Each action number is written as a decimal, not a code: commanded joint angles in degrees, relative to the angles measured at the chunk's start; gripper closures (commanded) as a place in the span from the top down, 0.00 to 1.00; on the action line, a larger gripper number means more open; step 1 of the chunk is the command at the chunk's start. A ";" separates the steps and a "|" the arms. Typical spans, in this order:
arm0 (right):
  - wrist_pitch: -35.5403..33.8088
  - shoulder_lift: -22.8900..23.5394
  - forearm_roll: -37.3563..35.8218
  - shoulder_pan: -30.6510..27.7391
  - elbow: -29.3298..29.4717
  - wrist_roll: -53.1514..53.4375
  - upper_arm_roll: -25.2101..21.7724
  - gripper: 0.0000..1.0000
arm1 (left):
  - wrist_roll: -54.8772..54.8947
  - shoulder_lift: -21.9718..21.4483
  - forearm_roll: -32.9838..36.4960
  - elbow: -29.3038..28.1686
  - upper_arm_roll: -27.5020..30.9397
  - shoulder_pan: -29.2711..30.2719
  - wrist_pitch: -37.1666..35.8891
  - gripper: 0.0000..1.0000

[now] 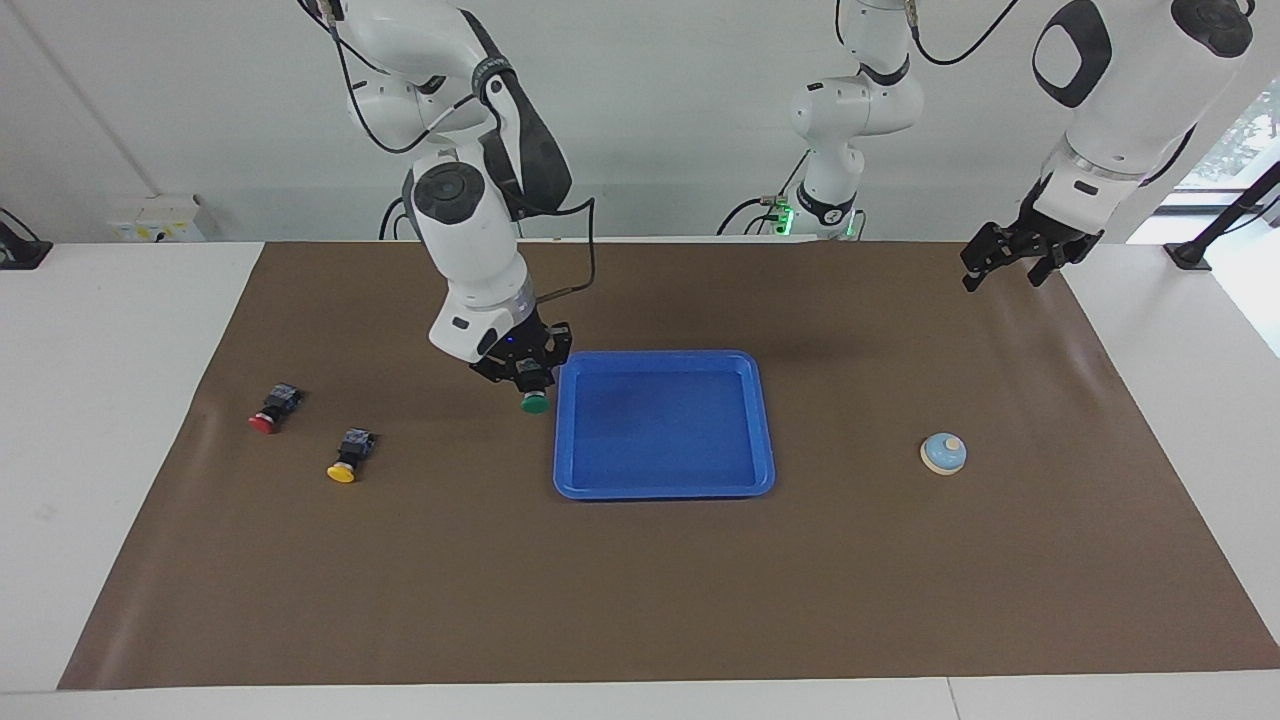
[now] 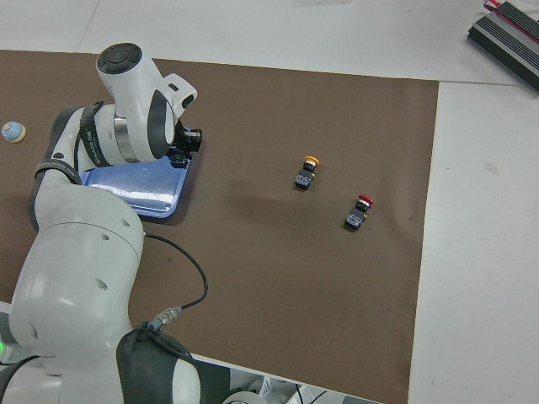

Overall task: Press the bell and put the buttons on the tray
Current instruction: 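Carry the green button over the blue tray and lower it, then open the right gripper and move it to the yellow-capped button, then grasp the yellow-capped button with the right gripper and lift it, then carry the yellow button into the tray beside the green one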

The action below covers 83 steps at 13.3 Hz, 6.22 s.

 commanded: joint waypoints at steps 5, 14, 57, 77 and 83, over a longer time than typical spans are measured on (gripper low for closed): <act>3.75 16.19 -5.47 7.47 12.77 16.12 -0.22 0.00 | 0.03 -0.05 -0.61 0.73 0.31 -0.10 -0.84 1.00; 13.52 13.12 -5.12 7.56 -0.76 16.04 -0.13 0.00 | 0.03 -0.05 -0.61 0.73 0.31 -0.10 -0.84 1.00; 27.33 0.98 -11.98 -26.89 -21.43 5.40 -0.75 0.00 | 0.03 -0.05 -0.61 0.73 0.31 -0.10 -0.84 1.00; -5.36 5.89 -6.27 5.52 10.54 28.50 -0.39 0.00 | 0.03 -0.05 -0.61 0.73 0.31 -0.10 -0.84 1.00; 0.58 17.94 -6.71 14.31 19.18 39.14 -0.48 0.00 | 0.03 -0.05 -0.61 0.73 0.31 -0.10 -0.84 1.00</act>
